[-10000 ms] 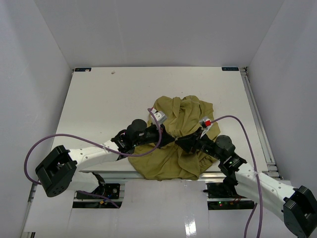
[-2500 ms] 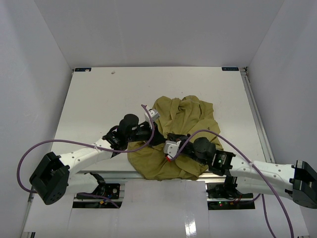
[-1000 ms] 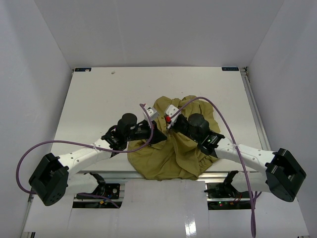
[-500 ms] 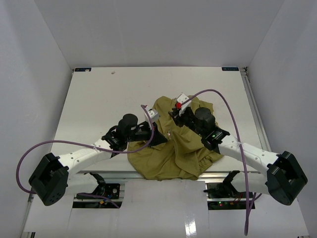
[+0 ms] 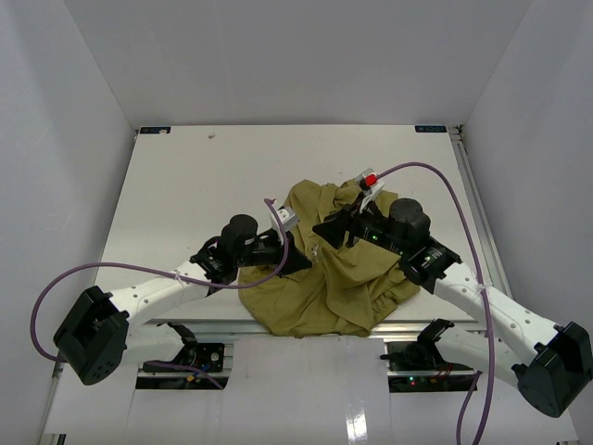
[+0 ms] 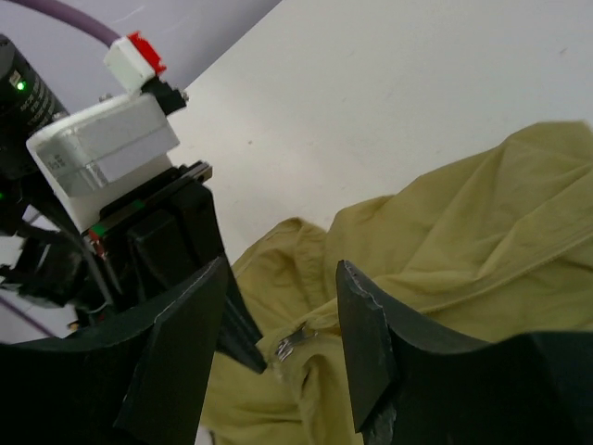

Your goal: Zip up the jacket

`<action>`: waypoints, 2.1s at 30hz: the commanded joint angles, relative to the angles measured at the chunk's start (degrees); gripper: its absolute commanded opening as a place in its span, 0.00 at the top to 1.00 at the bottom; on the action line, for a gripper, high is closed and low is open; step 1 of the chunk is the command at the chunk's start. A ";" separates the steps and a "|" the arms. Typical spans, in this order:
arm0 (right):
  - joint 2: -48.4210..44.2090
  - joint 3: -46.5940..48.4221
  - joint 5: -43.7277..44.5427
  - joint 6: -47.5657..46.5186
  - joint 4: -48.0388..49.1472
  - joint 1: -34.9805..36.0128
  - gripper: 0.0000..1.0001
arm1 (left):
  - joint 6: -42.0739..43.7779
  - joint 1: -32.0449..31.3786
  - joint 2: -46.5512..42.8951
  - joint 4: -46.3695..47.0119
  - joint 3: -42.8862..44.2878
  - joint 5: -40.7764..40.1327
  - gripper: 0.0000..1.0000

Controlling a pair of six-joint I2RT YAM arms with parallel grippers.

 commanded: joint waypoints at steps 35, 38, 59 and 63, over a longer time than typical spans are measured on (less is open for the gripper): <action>4.52 -6.31 -2.14 16.32 0.51 0.73 0.59 | 0.83 -0.22 -2.11 1.30 -0.78 0.68 1.00; 5.05 -6.04 -2.40 16.14 1.08 1.50 0.59 | 0.83 -0.22 -2.03 1.38 -0.78 0.77 1.00; 4.54 -4.10 1.24 13.16 1.17 2.93 0.59 | 1.01 -0.26 -1.14 1.25 -0.43 1.08 1.00; 2.37 -4.03 2.79 12.90 -0.20 2.93 0.54 | 1.09 -0.22 -1.06 1.21 -0.43 0.95 1.00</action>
